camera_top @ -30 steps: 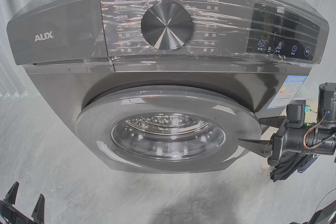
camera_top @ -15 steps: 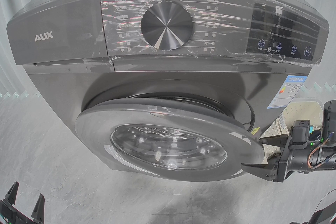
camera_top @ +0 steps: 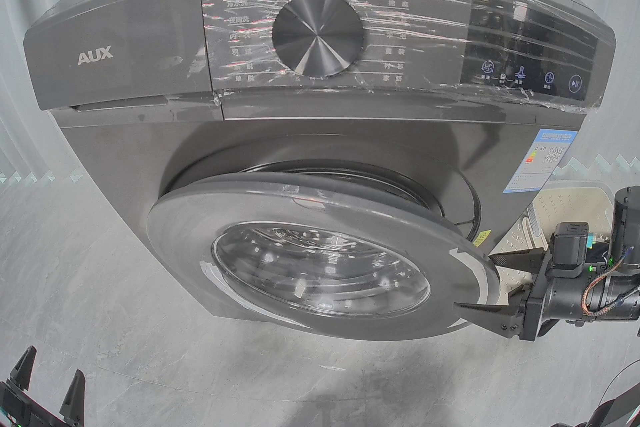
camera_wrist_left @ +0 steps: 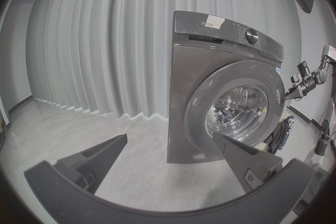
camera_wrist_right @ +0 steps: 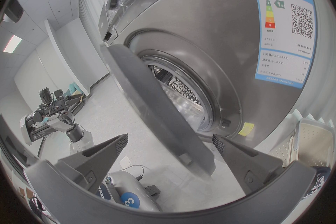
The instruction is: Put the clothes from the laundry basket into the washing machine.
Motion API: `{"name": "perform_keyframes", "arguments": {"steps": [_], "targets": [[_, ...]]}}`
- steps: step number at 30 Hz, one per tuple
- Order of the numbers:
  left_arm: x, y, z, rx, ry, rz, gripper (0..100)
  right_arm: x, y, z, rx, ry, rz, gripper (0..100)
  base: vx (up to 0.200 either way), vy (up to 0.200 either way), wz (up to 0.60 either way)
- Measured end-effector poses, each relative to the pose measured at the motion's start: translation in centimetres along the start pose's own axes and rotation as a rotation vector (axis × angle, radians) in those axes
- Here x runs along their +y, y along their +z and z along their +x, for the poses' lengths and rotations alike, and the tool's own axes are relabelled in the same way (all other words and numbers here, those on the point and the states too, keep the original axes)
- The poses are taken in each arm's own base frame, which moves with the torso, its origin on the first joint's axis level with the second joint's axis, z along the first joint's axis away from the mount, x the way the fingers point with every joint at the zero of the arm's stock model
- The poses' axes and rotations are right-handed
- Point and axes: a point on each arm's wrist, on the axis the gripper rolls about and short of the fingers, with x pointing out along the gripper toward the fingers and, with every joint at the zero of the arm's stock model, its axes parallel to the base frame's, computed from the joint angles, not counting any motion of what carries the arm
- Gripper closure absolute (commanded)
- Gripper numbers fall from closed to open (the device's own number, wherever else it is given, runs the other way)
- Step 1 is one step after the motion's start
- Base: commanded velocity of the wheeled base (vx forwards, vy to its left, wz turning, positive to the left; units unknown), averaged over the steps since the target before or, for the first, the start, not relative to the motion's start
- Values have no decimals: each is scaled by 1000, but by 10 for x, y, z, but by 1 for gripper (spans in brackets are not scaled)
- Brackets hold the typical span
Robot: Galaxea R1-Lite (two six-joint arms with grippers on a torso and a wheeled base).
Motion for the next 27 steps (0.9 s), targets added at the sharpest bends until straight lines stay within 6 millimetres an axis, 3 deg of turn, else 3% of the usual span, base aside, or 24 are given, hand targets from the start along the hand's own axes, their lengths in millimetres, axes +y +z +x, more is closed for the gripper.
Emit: {"name": "perform_keyframes", "arguments": {"steps": [7,13,21,27], "targets": [[0,0,0,0,0,0,0,6,-15,5,46,35,1,0,0,0,0],[0,0,0,0,0,4,0,11,-28,-4,72,67,1,0,0,0,0],[0,0,0,0,-6,7,0,9,-26,-7,48,56,-5,0,-150,0,0],[0,0,0,0,-5,5,0,8,-23,4,27,57,-15,0,0,0,0]]}}
